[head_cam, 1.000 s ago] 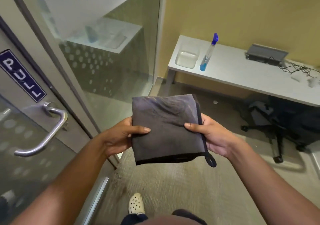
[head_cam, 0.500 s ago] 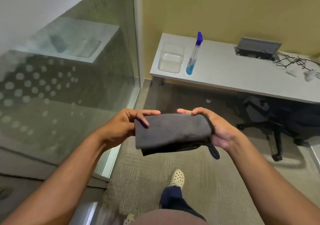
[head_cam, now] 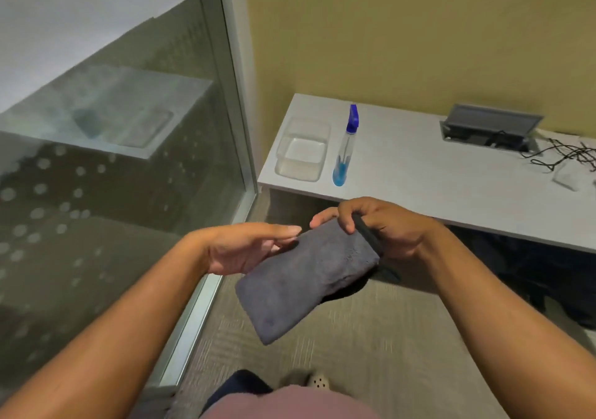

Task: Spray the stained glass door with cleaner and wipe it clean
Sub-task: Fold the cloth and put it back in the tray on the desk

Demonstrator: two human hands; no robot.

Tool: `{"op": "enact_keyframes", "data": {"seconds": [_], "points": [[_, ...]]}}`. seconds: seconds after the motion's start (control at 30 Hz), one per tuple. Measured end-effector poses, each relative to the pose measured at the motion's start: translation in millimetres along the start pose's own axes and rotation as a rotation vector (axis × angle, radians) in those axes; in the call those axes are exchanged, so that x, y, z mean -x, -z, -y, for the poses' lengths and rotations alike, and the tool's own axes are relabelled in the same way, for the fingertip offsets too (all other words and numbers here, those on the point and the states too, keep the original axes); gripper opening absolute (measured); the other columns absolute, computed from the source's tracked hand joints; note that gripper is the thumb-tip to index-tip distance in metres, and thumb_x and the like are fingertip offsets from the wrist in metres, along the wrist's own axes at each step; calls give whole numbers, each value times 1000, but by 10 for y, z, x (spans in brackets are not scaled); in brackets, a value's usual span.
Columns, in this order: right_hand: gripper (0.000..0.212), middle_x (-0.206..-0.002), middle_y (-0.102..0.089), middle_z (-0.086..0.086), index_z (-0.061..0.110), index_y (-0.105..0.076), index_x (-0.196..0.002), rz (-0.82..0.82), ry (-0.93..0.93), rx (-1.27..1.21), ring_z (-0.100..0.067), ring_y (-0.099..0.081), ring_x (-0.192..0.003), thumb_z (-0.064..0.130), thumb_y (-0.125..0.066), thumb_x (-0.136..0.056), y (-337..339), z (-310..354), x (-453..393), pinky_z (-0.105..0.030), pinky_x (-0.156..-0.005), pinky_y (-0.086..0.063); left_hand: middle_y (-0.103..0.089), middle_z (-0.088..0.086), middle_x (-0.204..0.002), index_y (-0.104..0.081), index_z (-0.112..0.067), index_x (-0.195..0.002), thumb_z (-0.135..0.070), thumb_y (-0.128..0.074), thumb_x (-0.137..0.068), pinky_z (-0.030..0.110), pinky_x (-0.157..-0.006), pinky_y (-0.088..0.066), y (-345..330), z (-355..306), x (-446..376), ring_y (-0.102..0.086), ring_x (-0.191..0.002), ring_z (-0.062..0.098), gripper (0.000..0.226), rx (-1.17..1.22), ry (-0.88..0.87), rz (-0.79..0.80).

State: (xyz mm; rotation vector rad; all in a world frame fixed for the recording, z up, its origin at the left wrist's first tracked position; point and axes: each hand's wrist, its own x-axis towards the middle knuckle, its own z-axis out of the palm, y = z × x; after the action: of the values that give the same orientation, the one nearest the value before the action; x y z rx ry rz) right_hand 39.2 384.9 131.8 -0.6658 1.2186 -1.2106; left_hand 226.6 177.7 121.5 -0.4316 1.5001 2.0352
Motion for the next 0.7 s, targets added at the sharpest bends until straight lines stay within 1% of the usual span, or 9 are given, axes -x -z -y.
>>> {"op": "enact_keyframes", "data": {"seconds": [0.07, 0.13, 0.23, 0.3, 0.37, 0.43, 0.5, 0.6, 0.7], "points": [[37, -135, -64, -22, 10, -70, -74, 82, -32, 70, -36, -63, -128, -11, -50, -97, 146, 157, -207, -41, -103, -53, -82, -1, -99, -85, -20, -96, -40, -79, -91, 22, -78, -60, 12, -156, -180, -79, -88, 10, 21, -153, -11, 8], [16, -140, -65, -17, 12, -74, -98, 44, -34, 59, -32, -62, -131, 1, -63, -93, 284, 250, -370, -41, -104, -53, -81, 5, -100, -81, -15, -99, -32, -85, -84, 25, -81, -61, 112, -231, -347, -79, -89, 15, 23, -144, -67, -7], [54, -136, -69, -12, 18, -68, -126, -105, -49, -77, -29, -68, -124, 28, -88, -77, 563, 354, -573, -44, -103, -55, -79, 9, -104, -79, -14, -103, -28, -82, -79, 32, -88, -61, 400, -299, -589, -77, -95, 21, 28, -16, -200, -111], [45, -127, -70, -14, 17, -72, -120, -226, -76, -113, -31, -71, -112, 41, -79, -82, 786, 287, -696, -52, -105, -54, -78, 13, -112, -78, -11, -111, -26, -84, -77, 39, -98, -58, 581, -354, -712, -76, -104, 24, 38, 63, -283, -171], [57, -136, -63, -27, 10, -67, -127, -297, -129, -221, -42, -62, -121, 55, -66, -92, 990, 142, -845, -64, -119, -36, -76, 15, -123, -75, -9, -122, -28, -91, -73, 46, -107, -55, 805, -449, -844, -73, -115, 28, 54, 147, -359, -192], [89, -147, -55, -30, 2, -60, -137, -321, -130, -394, -47, -48, -139, 75, -62, -87, 1118, 9, -1054, -62, -126, -21, -75, 16, -126, -70, -7, -129, -30, -97, -71, 45, -103, -58, 1029, -603, -988, -73, -117, 29, 68, 271, -432, -217], [104, -158, -46, -26, 2, -49, -150, -287, -113, -479, -44, -38, -151, 81, -61, -83, 1143, -3, -1276, -58, -129, -17, -76, 15, -125, -66, -5, -133, -21, -86, -82, 40, -97, -62, 1212, -779, -1133, -74, -116, 28, 57, 390, -496, -259], [88, -152, -59, -11, 14, -51, -151, -229, -21, -305, -31, -55, -141, 72, -61, -85, 1088, 270, -1663, -51, -120, -39, -76, 14, -131, -64, -8, -138, -17, -81, -88, 44, -103, -60, 1492, -997, -1376, -72, -124, 31, 54, 404, -508, -369], [65, -137, -69, 4, 29, -57, -141, -424, 29, 157, -20, -67, -125, 58, -72, -86, 1109, 657, -2108, -50, -105, -56, -77, 8, -130, -64, -17, -137, -17, -85, -86, 51, -104, -60, 1771, -1080, -1606, -74, -122, 29, 55, 353, -490, -510]]}}
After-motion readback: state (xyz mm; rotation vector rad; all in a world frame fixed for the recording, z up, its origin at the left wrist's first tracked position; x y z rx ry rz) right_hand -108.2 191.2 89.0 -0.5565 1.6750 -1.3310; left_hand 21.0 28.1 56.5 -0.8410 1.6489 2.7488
